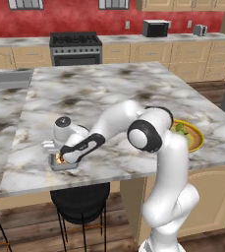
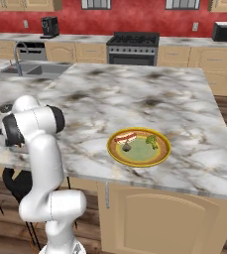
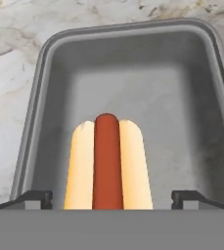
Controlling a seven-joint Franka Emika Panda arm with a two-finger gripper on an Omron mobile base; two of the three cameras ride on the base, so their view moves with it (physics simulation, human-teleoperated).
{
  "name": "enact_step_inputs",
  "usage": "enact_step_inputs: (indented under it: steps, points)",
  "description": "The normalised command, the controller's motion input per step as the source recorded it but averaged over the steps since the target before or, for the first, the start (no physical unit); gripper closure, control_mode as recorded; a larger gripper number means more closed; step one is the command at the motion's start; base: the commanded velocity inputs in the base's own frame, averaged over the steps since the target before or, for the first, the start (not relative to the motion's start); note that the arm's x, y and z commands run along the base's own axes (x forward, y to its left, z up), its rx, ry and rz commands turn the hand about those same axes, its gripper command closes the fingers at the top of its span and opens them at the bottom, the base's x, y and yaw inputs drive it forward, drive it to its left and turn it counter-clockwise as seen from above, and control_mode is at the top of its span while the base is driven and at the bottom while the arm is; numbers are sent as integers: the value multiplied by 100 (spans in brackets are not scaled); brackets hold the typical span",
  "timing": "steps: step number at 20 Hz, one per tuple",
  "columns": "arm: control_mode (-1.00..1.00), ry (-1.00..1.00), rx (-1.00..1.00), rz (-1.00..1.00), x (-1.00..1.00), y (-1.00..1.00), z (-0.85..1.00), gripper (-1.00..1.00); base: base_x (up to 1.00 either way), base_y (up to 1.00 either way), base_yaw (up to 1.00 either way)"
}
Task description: Place one cooked food and one vegetable from the large plate to each tupperware container.
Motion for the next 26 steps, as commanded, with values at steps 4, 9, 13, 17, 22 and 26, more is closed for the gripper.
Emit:
enact_step_inputs:
  steps: [4,9,13,17,22,26]
  points:
    - [-100,0,0,0,-43,-20,64,-100,0,0,0]
    - [-100,11,1,-2,-35,-59,51,-100,0,0,0]
    - [-100,22,0,-2,-29,-98,39,-100,0,0,0]
    - [-100,18,0,0,-27,-99,53,-100,0,0,0]
    - [-100,17,0,0,-14,-100,44,-100,0,0,0]
    - [-100,19,0,0,-16,-100,10,-100,0,0,0]
